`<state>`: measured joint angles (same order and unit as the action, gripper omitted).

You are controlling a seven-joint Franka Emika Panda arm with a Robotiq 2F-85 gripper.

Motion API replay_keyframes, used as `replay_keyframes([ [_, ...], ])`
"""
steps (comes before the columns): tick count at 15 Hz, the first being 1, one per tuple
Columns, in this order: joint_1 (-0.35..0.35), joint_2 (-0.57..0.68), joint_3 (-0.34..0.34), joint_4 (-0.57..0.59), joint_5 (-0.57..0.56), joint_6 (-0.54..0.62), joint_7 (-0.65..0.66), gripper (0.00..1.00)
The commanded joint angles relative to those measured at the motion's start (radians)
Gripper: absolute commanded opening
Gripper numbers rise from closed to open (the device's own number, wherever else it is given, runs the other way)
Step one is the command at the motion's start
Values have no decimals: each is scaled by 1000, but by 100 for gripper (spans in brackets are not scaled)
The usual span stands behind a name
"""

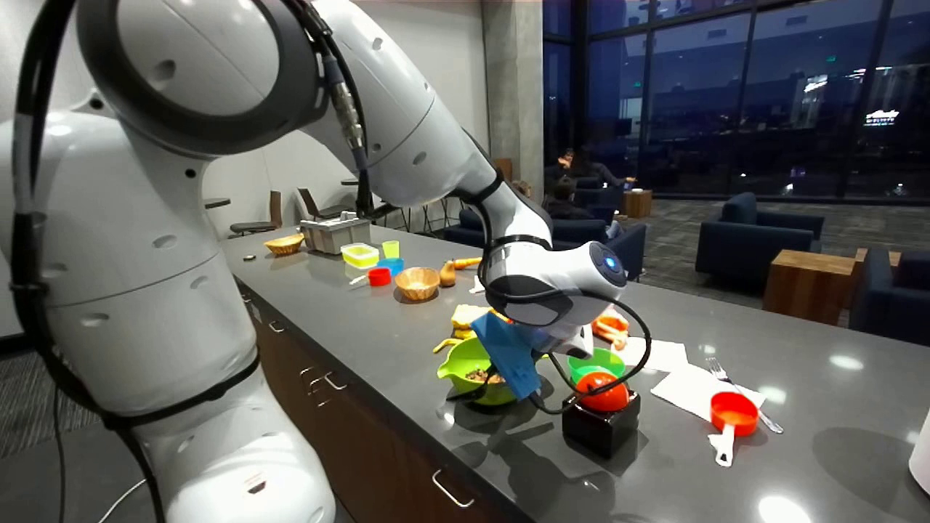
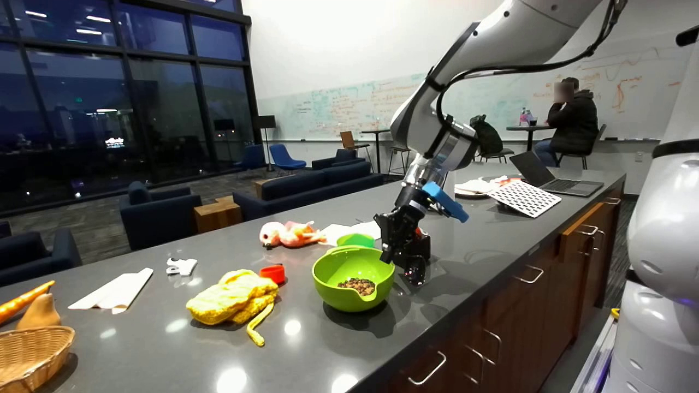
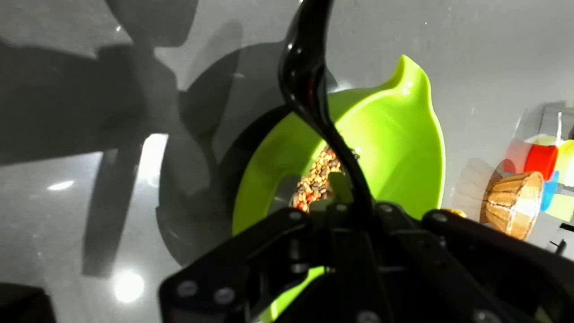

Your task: Pick up the black spoon from the green bowl and put it on the kitchen counter

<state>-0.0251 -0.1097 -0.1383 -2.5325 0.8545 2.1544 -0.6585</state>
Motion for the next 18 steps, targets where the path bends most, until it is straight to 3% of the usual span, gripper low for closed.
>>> replay_keyframes([
  [1, -23, 24, 5, -22, 33, 15, -50, 1],
  [18, -37, -14, 33, 5, -8, 28, -23, 1],
])
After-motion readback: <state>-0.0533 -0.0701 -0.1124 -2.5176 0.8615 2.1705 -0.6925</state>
